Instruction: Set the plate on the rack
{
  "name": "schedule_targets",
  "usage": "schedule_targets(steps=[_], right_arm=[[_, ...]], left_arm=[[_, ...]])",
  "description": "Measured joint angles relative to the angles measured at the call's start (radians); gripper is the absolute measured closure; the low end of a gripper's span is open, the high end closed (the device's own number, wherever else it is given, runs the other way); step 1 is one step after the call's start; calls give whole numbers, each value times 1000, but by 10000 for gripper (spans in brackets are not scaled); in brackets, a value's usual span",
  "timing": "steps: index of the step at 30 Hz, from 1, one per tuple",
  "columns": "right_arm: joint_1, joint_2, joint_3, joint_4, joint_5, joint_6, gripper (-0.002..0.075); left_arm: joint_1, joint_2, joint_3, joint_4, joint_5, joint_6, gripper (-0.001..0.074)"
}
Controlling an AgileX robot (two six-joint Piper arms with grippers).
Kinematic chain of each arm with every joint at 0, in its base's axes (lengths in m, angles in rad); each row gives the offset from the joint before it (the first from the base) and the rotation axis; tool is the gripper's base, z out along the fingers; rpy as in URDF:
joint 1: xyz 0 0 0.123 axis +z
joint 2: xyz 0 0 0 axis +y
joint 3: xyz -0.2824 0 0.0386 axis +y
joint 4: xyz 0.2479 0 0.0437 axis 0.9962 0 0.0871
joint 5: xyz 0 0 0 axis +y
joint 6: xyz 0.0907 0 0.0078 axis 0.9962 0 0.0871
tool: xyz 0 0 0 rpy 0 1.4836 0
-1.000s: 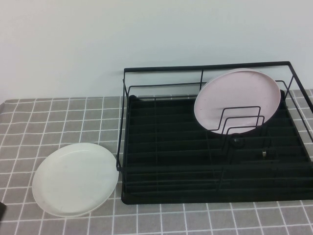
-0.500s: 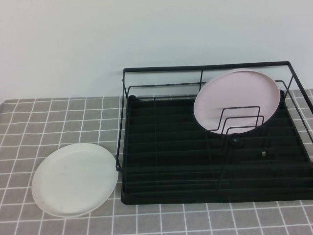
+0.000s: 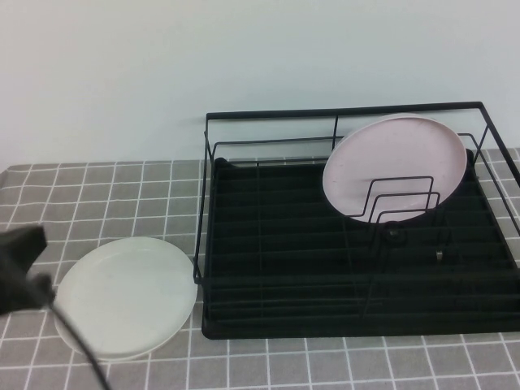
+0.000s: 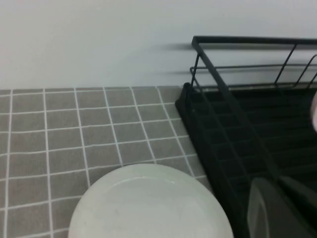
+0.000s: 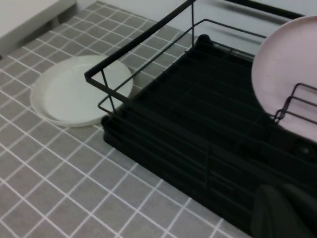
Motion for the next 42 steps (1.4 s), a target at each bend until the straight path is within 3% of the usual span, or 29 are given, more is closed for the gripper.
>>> schedule_targets(steps=[6,13,16,21,26,28,42], right_arm=[[1,78,0,37,51,0,729],[2,97,0,68,75,0,729],[2,97,0,93,83,-13,729],[2,97,0,101,83,-13,729],[2,97,0,103,83,-13,729],[2,97,0,103,85,-13,729],[2,97,0,103,85,-14,729]], left_arm=[[41,218,-152,53,118,-70,735],[321,500,-329,53,544,-45,735],[391,602,-375,51,646,-45,735],[390,701,-396,58,623,-45,701],[356,748,-396,112,506,-45,500],[356,765,-396,112,471,-45,466],[356,945,-396,91,387,-7,472]])
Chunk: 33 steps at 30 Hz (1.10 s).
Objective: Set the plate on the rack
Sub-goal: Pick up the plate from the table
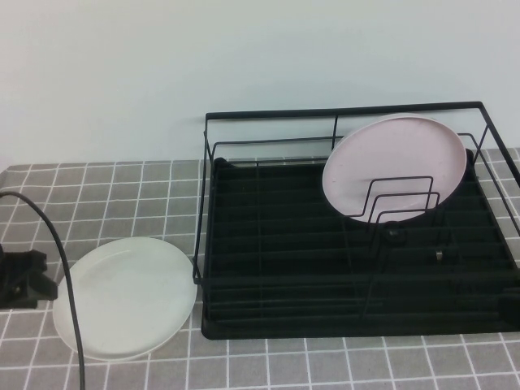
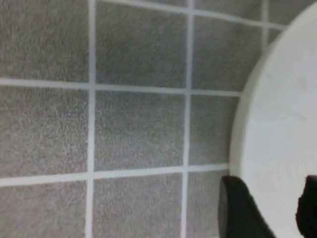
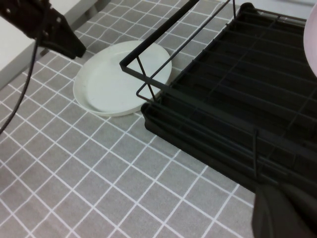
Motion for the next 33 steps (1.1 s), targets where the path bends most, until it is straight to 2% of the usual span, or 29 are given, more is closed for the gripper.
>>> schedule_targets(steps=[6,19,33], right_arm=[[0,0,0,0,2,0,729],[0,0,0,0,10,0,729],[0,0,0,0,-8,-2,729]], left_arm=[[0,64,0,-119,2,126,510],[0,119,0,-162,-4,196,729],[5,24,0,-204,-15,192,735]])
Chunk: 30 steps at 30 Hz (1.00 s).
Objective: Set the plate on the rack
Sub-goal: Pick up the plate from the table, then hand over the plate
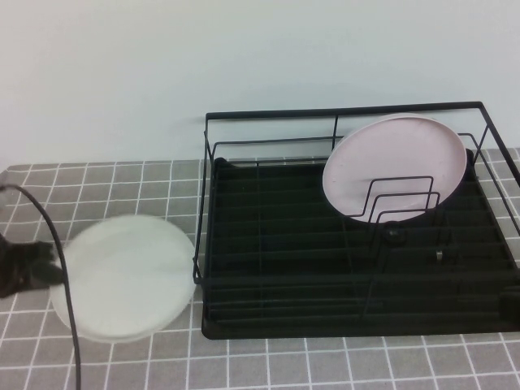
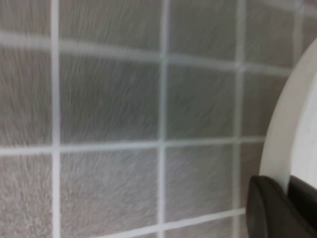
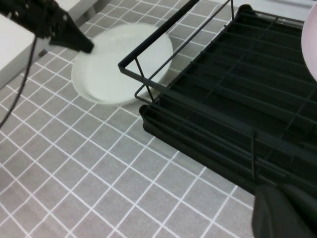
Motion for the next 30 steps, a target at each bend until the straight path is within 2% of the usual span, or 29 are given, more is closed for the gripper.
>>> schedule_targets(steps=[10,18,21,25,30], right_arm=[[0,0,0,26,51,54,729],[0,1,0,279,45,90,719],[0,1,0,360,38,90,687],[0,1,0,415,33,88,608],[0,1,0,419,36,88,466]], left_arm=[[0,-262,0,-55,-7,11,735],[-6,-431,0,-193,193,63,735],[-53,-484,0,-198,221,49,735],[-170,-548,0,-168,221,-4,735],[-310,-573,0,-154,193,-70,735]])
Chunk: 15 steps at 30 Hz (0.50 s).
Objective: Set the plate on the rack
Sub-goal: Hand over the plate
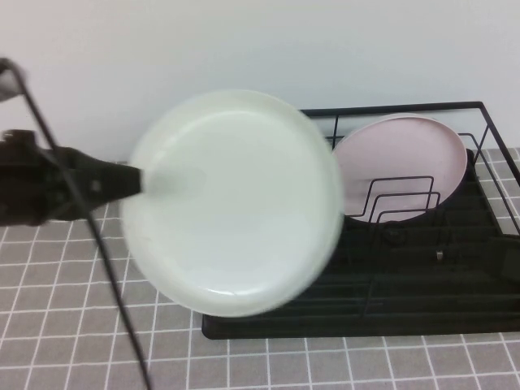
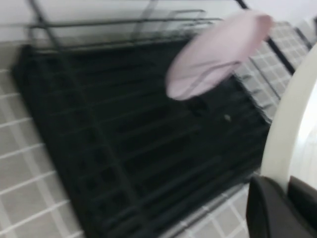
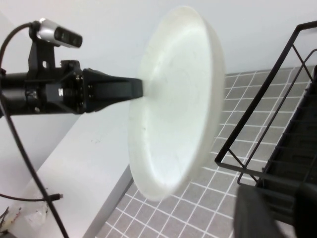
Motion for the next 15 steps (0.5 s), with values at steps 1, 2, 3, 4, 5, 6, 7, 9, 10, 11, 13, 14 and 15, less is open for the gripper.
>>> schedule_targets(steps=[1,2,3,4,5,6,7,9,10,11,13,14,15], right_arm=[[0,0,0,0,0,0,429],[0,0,0,0,0,0,394],[0,0,0,0,0,0,363],[0,0,0,0,0,0,342],[0,0,0,0,0,0,324],[0,1,0,0,0,0,314],[0,2,0,0,0,0,312],[0,19,-2,1,3,0,312],[0,27,-2,3,13,0,312],[0,44,-6,4,23,-3,312],[0,76,-19,4,54,-8,312],[0,94,-28,4,69,-8,312],[0,113,-38,4,78,-10,312]], left_arm=[[-29,-1,0,0,-5,-3,735],[-59,-1,0,0,-10,-7,735],[-90,-1,0,0,-20,-10,735],[-120,-1,0,2,-35,-21,735],[-150,-1,0,4,-54,-28,735],[-171,-1,0,4,-75,-28,735],[-197,-1,0,4,-95,-32,735],[-236,-1,0,4,-131,-40,735],[-255,-1,0,4,-146,-40,735],[-269,-1,0,6,-156,-44,735],[-285,-1,0,12,-163,-52,735],[-290,-1,0,18,-163,-59,735],[-291,-1,0,23,-163,-66,735]])
